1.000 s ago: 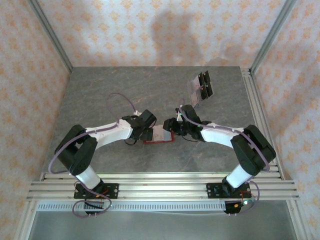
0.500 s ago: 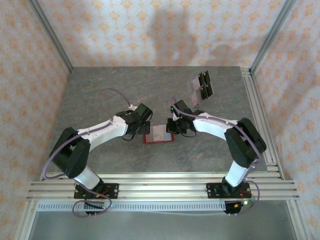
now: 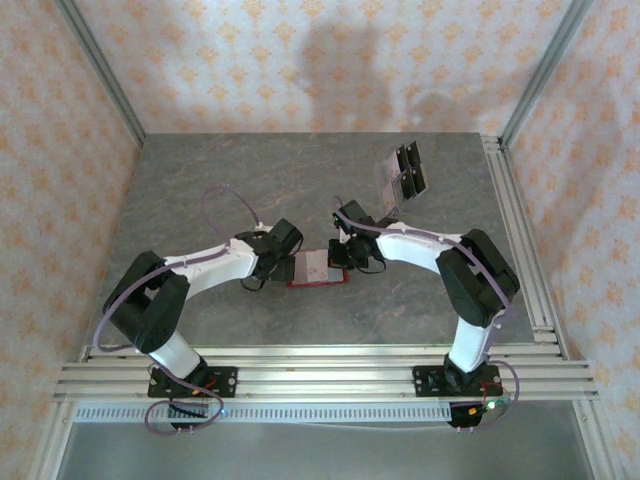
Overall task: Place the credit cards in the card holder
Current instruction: Insert the credit card into the card slot.
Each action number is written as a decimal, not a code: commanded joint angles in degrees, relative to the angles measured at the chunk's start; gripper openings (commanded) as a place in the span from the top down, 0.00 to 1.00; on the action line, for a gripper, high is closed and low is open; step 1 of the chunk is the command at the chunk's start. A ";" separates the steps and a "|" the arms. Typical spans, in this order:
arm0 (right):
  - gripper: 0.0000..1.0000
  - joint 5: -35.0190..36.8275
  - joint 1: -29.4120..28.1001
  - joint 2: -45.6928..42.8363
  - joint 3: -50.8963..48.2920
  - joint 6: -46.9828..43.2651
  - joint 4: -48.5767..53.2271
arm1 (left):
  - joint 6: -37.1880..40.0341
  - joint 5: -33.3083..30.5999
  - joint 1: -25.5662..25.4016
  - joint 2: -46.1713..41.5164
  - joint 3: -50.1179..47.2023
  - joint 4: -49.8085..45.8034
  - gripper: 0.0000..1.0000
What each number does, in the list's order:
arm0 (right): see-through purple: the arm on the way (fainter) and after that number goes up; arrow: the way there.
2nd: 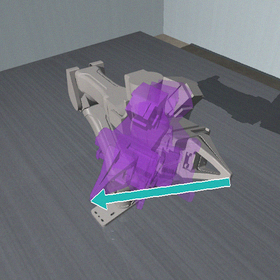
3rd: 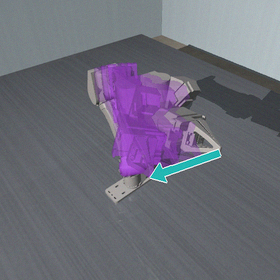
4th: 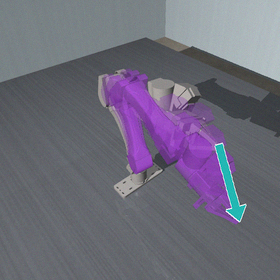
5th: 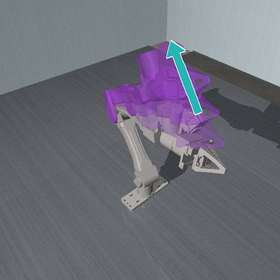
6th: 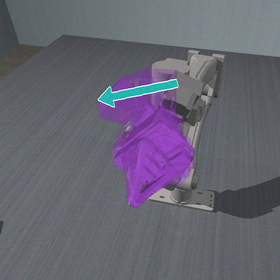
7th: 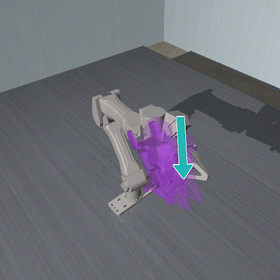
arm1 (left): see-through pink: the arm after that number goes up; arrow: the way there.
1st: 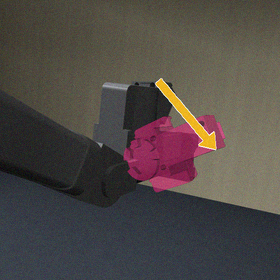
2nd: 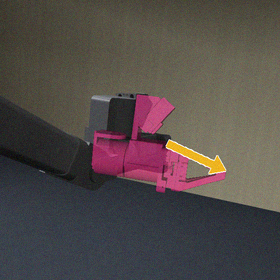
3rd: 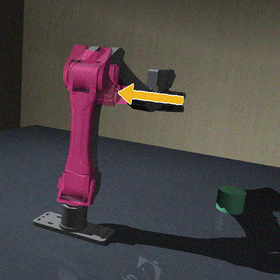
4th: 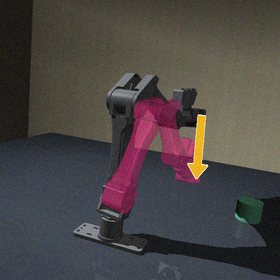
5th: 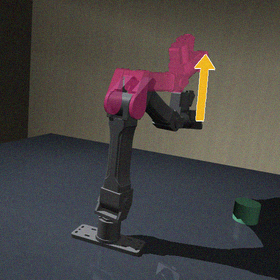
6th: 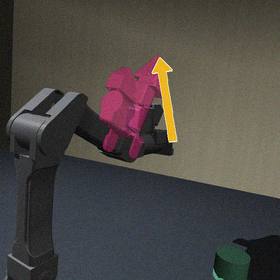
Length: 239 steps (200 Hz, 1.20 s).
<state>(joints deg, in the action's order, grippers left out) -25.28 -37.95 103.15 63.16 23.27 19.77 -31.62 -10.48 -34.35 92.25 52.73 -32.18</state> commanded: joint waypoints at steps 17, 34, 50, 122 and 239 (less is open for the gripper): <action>1.00 0.40 -0.48 2.20 2.18 -0.37 1.09 | -0.99 0.09 0.50 1.23 -1.27 1.62 0.00; 1.00 0.13 -0.71 2.66 2.63 -0.21 0.89 | -0.90 0.41 0.51 1.64 -1.35 2.03 0.00; 1.00 0.02 -0.98 3.10 3.21 -0.07 0.82 | -0.99 0.78 0.51 1.91 -1.46 2.46 0.00; 1.00 -0.71 -2.22 5.47 5.48 0.32 0.62 | -1.16 1.27 0.48 2.39 -1.97 3.44 0.00; 1.00 -2.80 -5.06 9.46 10.99 2.00 -0.27 | -1.39 1.82 0.40 2.20 -1.86 3.44 0.01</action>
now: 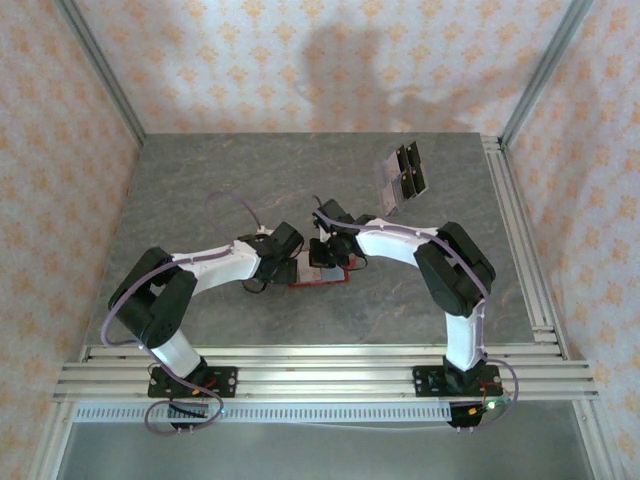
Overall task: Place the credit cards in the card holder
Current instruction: Insert the credit card into the card slot.
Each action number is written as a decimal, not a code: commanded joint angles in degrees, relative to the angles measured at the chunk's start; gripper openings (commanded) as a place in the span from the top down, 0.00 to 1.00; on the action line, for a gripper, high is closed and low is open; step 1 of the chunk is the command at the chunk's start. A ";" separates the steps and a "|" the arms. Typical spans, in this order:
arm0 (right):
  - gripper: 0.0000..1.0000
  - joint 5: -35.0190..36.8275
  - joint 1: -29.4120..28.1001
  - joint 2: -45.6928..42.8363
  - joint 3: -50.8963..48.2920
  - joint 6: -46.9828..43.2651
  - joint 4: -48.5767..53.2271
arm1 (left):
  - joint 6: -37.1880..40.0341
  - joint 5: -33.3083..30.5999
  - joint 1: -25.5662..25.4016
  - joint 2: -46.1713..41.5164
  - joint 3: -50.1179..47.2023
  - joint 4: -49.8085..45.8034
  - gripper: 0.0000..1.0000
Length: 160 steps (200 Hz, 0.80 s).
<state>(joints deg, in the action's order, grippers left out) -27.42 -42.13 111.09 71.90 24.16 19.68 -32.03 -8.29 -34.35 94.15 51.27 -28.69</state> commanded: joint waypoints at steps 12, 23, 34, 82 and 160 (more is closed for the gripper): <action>1.00 -0.88 -1.02 1.20 2.72 1.17 -0.16 | -0.93 -0.48 0.42 0.03 -0.15 -0.38 0.01; 1.00 -0.27 -1.03 0.12 2.64 1.19 -0.17 | -0.99 -0.78 0.42 -0.30 0.24 -1.04 0.01; 1.00 0.68 -1.03 -1.26 2.55 1.00 0.20 | -1.02 -1.27 0.43 -0.99 0.71 -1.77 0.01; 1.00 5.05 -0.07 -5.83 0.30 -1.38 3.13 | -2.09 -5.08 0.99 -4.56 1.57 -5.03 0.00; 1.00 6.73 0.38 -5.80 -3.34 -2.71 3.05 | -2.42 -5.37 1.96 -2.28 0.58 -4.37 0.00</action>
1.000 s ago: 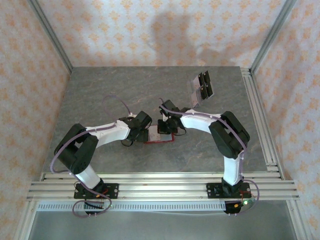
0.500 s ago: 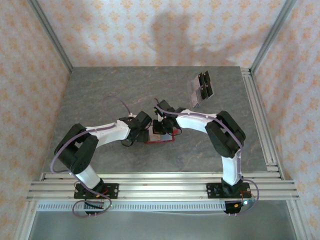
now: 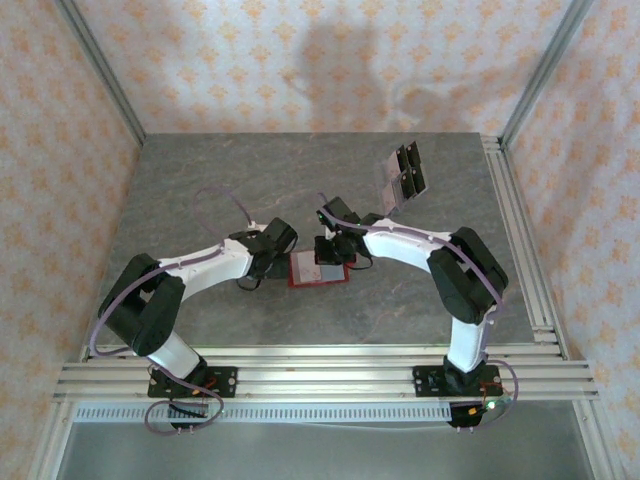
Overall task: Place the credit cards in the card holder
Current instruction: Insert the credit card into the card slot.
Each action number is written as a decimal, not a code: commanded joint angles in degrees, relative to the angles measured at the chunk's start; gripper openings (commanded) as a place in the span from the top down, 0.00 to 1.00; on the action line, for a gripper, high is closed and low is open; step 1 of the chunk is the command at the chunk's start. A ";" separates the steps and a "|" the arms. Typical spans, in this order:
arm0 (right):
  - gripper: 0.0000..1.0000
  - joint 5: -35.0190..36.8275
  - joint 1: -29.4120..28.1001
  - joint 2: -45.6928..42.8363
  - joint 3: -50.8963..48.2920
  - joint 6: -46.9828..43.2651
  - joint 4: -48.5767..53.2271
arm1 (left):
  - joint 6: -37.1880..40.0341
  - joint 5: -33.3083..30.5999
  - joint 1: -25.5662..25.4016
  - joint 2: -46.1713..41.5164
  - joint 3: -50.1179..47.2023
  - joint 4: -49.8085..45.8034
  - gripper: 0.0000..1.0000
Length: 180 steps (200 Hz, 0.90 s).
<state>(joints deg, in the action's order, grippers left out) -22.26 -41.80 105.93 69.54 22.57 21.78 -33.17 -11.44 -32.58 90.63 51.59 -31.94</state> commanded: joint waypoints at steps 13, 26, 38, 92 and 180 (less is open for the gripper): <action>1.00 1.32 0.05 -0.28 -1.22 -1.03 0.74 | -1.20 -2.14 0.23 1.84 0.35 -0.77 0.00; 1.00 1.12 0.05 0.12 -1.31 -1.10 0.55 | -1.16 -2.15 0.23 2.56 0.36 -0.67 0.00; 1.00 1.03 0.05 0.40 -1.33 -1.09 0.51 | -1.10 -1.92 0.23 3.01 0.30 -0.43 0.00; 1.00 -0.01 -0.03 2.38 -1.07 -1.04 -0.23 | -0.76 -0.81 0.23 4.53 0.07 0.87 0.00; 1.00 -2.43 -1.79 6.01 1.56 0.51 -1.39 | -0.58 0.42 0.21 5.53 -0.50 2.32 0.01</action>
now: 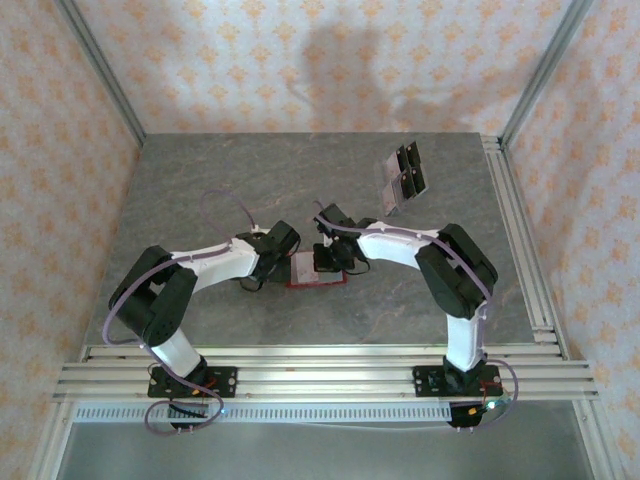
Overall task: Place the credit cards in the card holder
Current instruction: Insert the credit card into the card slot.
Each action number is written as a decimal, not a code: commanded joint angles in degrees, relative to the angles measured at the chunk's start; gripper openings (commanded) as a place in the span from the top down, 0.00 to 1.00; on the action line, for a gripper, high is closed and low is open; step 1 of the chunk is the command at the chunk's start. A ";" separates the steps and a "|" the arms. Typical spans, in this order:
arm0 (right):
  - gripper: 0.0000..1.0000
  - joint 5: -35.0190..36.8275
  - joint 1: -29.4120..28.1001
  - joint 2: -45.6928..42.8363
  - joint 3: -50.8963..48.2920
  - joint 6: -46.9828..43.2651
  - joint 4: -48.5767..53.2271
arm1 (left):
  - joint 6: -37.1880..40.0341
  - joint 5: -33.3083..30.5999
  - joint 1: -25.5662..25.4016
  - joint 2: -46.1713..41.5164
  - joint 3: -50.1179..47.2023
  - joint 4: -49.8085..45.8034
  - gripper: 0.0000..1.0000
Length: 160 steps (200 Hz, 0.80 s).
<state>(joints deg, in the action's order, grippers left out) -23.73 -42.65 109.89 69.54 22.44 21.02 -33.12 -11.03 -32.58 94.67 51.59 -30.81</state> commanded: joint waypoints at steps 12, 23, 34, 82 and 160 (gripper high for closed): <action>1.00 -1.26 -1.03 2.26 1.82 0.93 -0.84 | -0.71 0.21 0.19 1.49 -0.65 1.32 0.00; 1.00 -1.61 -1.03 2.60 2.06 1.08 -1.04 | -0.55 0.43 0.18 1.48 -0.83 1.50 0.01; 1.00 -1.98 -1.03 2.88 2.43 1.24 -1.13 | -0.54 0.55 0.06 1.55 -0.87 1.62 0.01; 1.00 -3.26 -1.63 4.01 4.35 1.83 -1.08 | -0.82 1.47 -0.01 1.58 -1.32 2.31 0.01; 1.00 -0.89 -2.21 4.09 4.73 0.35 0.81 | -0.54 0.98 -0.33 0.88 -0.36 1.16 0.01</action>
<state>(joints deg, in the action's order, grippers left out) -26.79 -44.01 113.67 73.93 23.75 20.60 -33.15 -10.52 -32.60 94.67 51.42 -30.39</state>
